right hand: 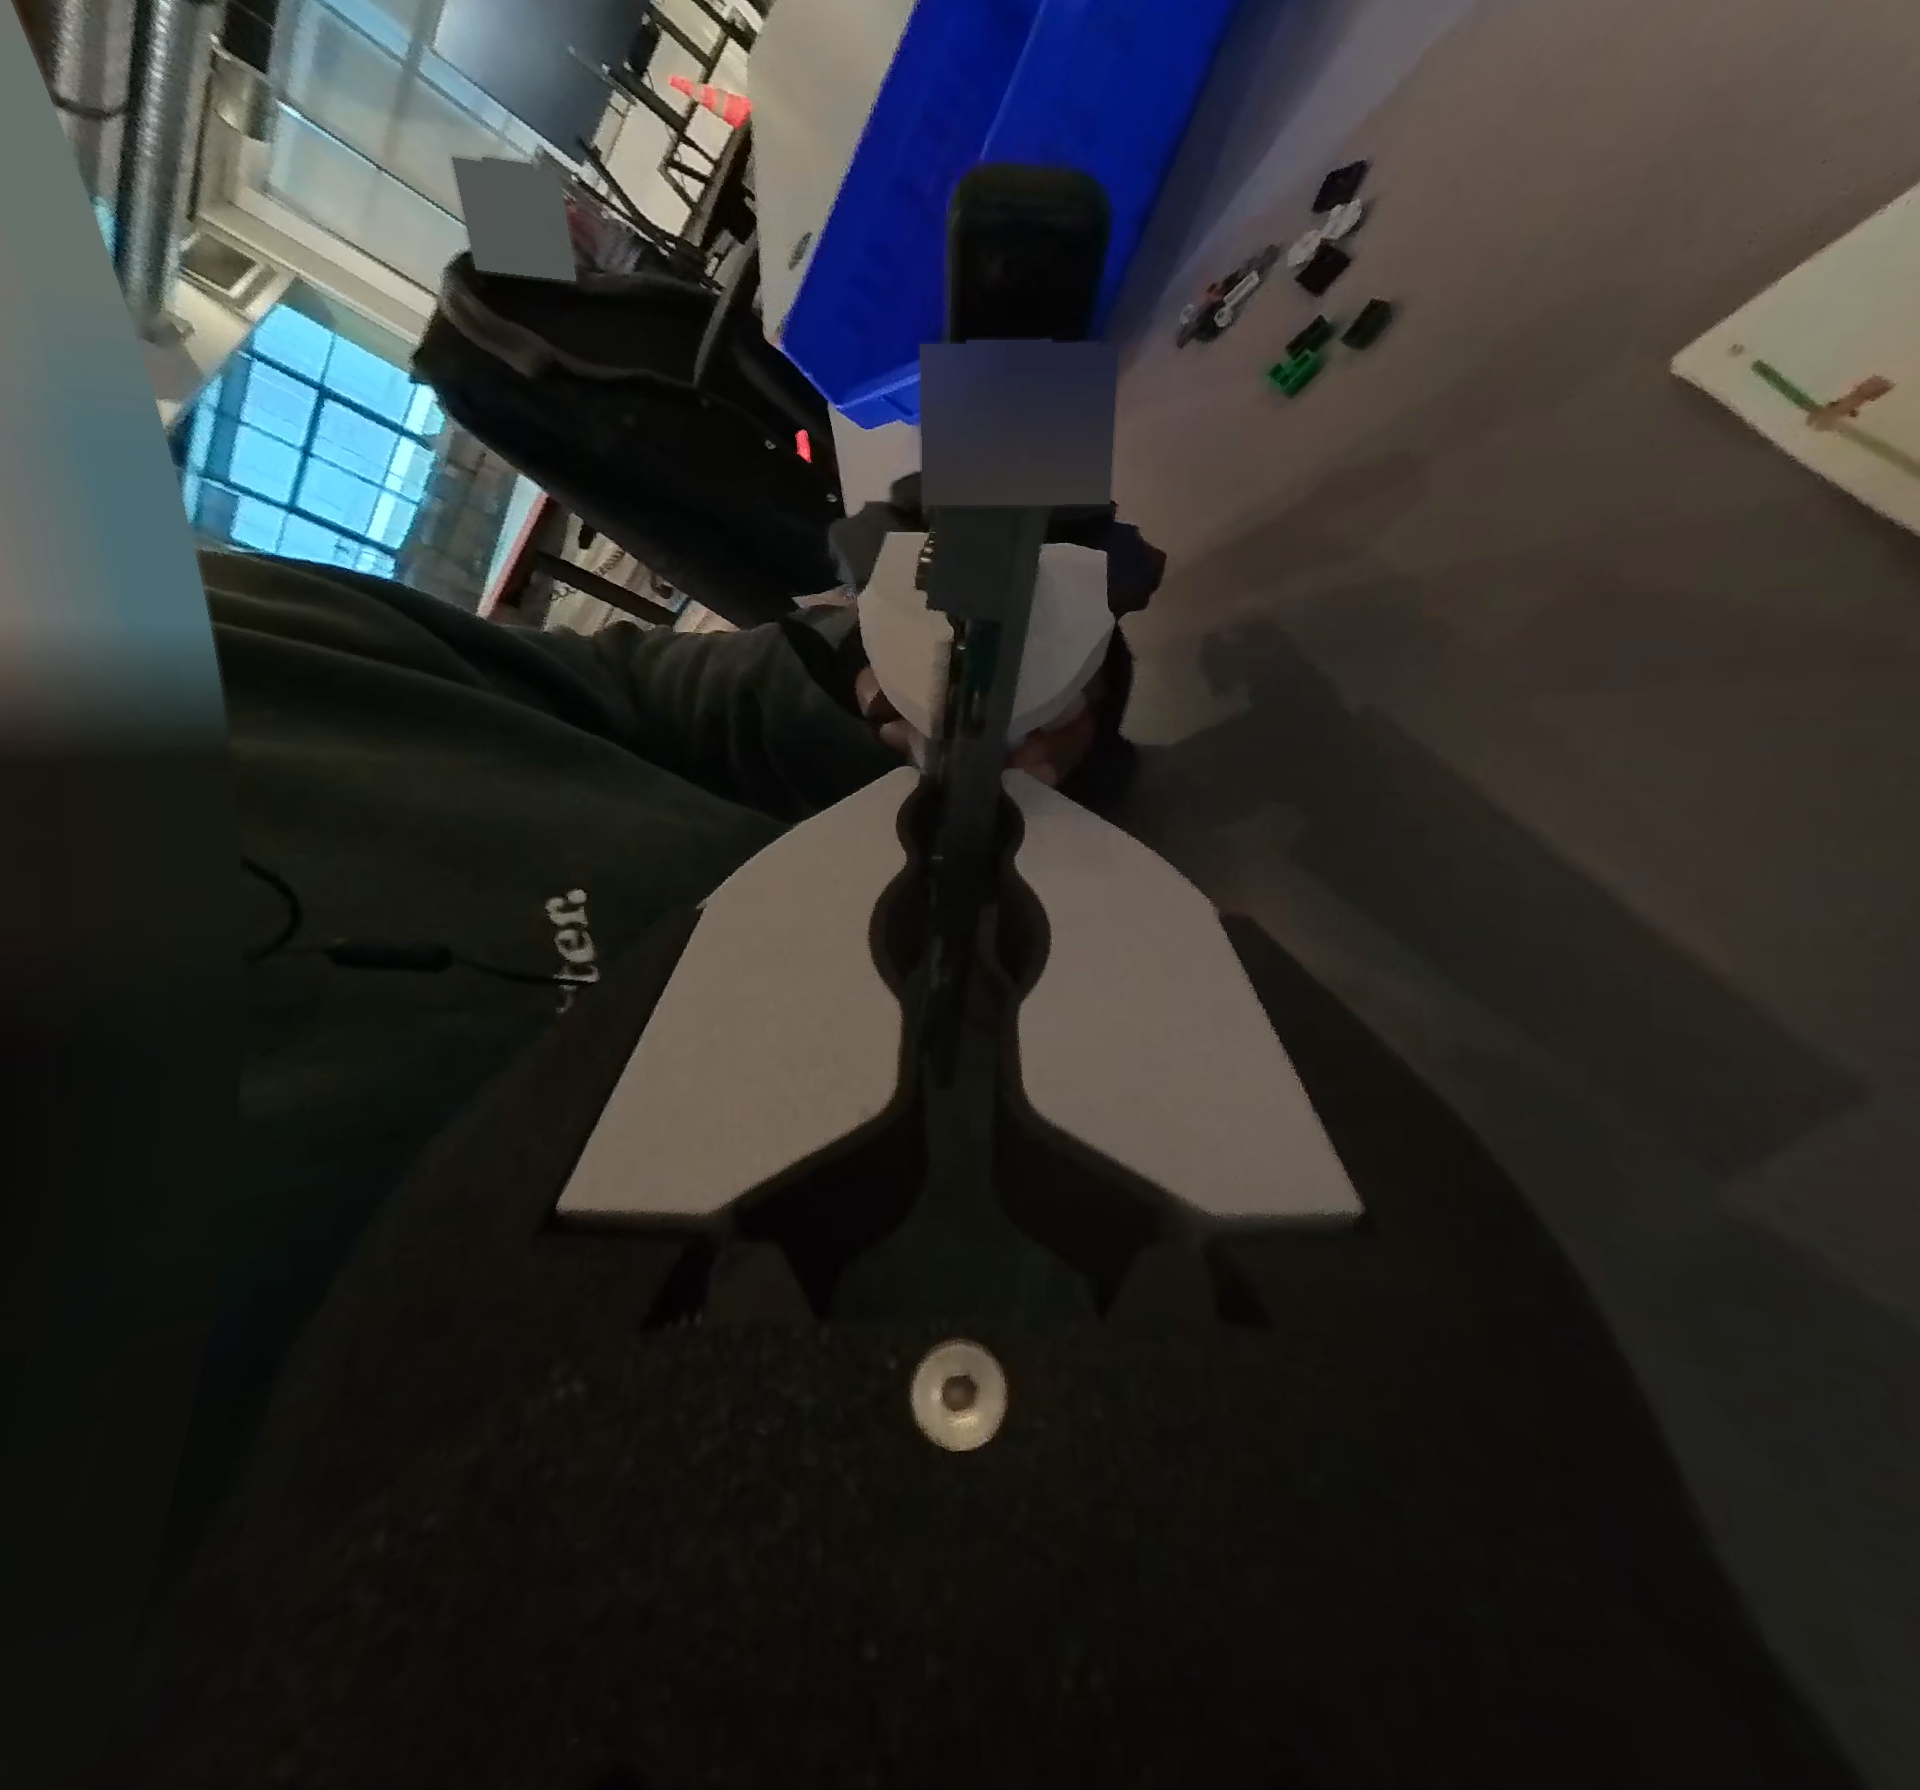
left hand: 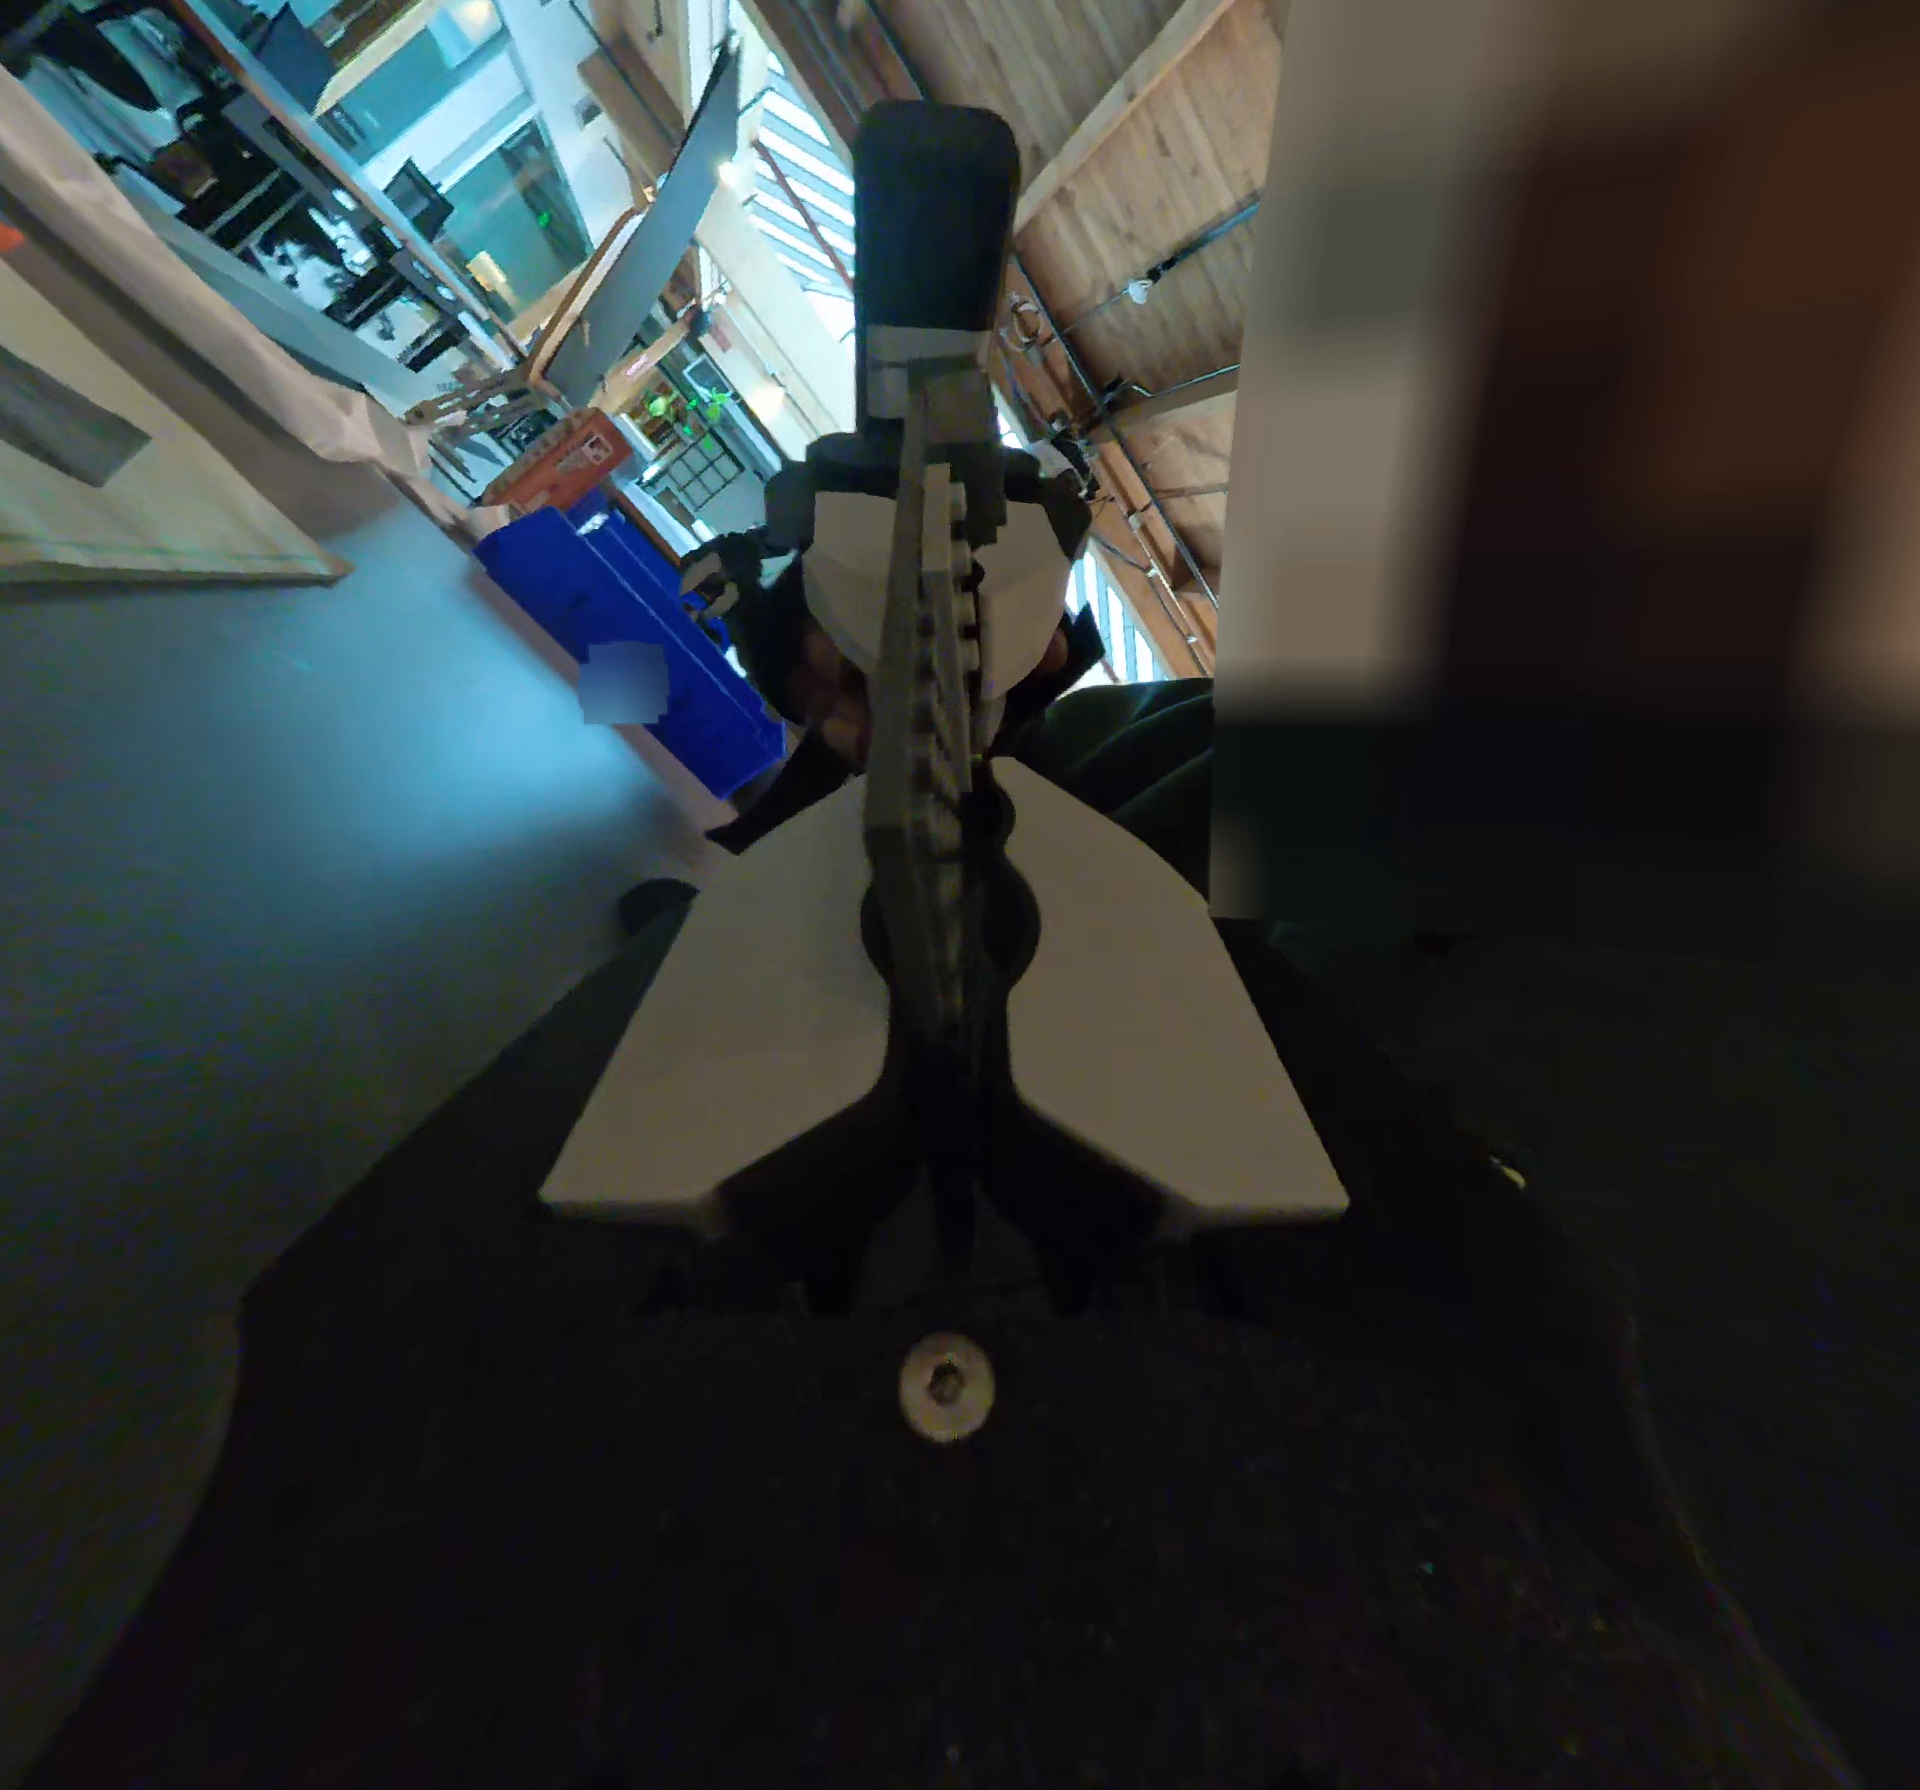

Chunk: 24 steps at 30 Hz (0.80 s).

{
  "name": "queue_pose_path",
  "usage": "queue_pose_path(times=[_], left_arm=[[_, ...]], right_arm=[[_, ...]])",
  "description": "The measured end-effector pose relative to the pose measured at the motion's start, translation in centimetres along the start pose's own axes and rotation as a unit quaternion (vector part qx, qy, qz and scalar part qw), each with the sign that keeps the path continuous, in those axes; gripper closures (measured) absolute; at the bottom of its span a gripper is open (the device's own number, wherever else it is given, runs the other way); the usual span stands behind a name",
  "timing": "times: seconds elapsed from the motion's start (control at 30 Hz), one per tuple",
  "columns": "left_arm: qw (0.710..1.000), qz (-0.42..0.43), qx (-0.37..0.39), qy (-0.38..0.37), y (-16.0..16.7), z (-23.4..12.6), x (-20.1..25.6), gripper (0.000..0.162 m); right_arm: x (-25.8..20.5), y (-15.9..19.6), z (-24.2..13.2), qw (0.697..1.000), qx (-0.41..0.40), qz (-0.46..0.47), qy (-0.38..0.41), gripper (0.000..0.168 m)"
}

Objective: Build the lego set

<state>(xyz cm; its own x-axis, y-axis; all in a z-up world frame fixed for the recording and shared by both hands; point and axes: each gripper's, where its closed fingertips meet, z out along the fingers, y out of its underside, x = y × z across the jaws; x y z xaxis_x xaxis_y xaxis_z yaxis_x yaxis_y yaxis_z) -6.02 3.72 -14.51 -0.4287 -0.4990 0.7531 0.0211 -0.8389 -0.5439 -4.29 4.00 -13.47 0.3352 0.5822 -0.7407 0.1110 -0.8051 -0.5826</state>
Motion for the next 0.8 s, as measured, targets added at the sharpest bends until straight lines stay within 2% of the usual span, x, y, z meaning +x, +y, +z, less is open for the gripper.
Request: queue_pose_path(times=[0.5,0.8], left_arm=[[0.997,0.075,0.006,0.021,-1.3,0.4,0.9,0.146],[0.993,0.117,0.005,0.002,-1.6,0.5,0.4,0.153]], right_arm=[[-0.2,-0.7,-0.3,0.997,0.011,-0.066,0.024,0.161],[-0.1,-0.7,-0.4,0.996,0.017,-0.083,0.026,0.161]])
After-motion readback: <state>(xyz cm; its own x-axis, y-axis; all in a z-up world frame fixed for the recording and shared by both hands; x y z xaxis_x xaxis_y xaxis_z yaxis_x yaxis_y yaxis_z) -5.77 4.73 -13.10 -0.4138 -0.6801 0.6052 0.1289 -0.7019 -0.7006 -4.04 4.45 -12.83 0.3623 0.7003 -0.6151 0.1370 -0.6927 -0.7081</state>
